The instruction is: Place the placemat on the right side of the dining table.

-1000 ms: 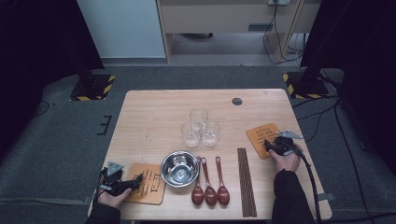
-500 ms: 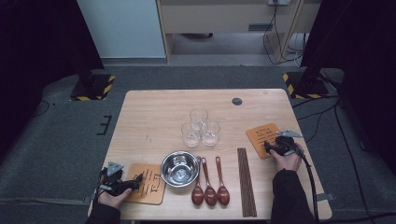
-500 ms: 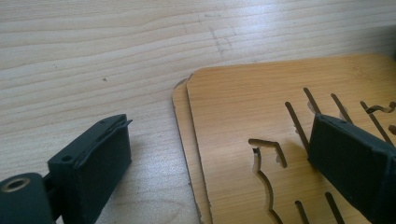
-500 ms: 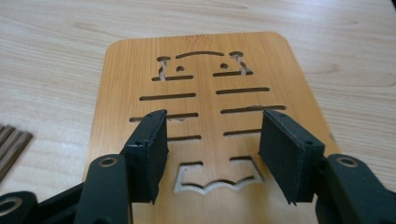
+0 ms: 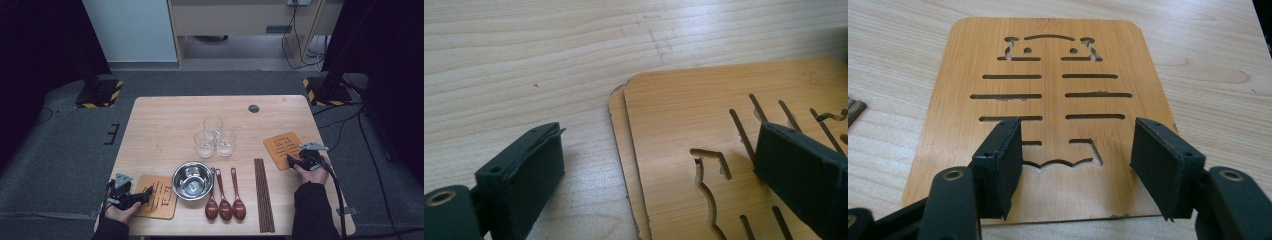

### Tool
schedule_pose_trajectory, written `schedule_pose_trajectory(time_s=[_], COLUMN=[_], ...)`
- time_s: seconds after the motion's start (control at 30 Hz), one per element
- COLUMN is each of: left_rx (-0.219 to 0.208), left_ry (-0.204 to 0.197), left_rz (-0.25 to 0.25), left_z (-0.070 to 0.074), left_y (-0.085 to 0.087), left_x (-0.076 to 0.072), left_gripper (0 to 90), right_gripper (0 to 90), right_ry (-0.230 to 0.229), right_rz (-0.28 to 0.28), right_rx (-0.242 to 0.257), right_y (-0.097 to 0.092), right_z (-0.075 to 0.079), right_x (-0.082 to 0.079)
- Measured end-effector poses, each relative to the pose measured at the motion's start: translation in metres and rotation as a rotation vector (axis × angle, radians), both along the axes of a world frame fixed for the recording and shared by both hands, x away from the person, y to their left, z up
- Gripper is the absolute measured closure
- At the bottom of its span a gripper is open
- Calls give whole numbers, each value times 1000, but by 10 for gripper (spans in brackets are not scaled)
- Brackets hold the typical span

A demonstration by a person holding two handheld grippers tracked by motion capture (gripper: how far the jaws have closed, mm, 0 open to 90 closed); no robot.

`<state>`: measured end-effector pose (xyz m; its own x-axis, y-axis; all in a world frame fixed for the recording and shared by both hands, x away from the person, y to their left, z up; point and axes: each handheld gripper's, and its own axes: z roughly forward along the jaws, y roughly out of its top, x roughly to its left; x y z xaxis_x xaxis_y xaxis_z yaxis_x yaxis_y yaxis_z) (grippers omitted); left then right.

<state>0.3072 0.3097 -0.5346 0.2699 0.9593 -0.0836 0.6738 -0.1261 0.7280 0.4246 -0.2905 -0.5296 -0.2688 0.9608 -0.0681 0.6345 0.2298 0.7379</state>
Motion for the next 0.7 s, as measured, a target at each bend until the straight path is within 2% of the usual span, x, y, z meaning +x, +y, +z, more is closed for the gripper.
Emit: schedule_pose_trajectory(time_s=[0.27, 0.43, 0.6, 0.7], left_rx=[0, 0, 0, 0], left_ry=[0, 0, 0, 0], left_rz=[0, 0, 0, 0], left_z=[0, 0, 0, 0], left_y=[0, 0, 0, 0], left_x=[0, 0, 0, 0], left_gripper=[51, 51, 51, 50], right_gripper=[351, 358, 393, 414], right_ry=[13, 23, -15, -12], right_rz=[6, 9, -5, -6], right_rx=[26, 61, 106, 118], right_y=[9, 17, 16, 17], right_z=[-1, 0, 8, 9], right_x=[-5, -6, -4, 0])
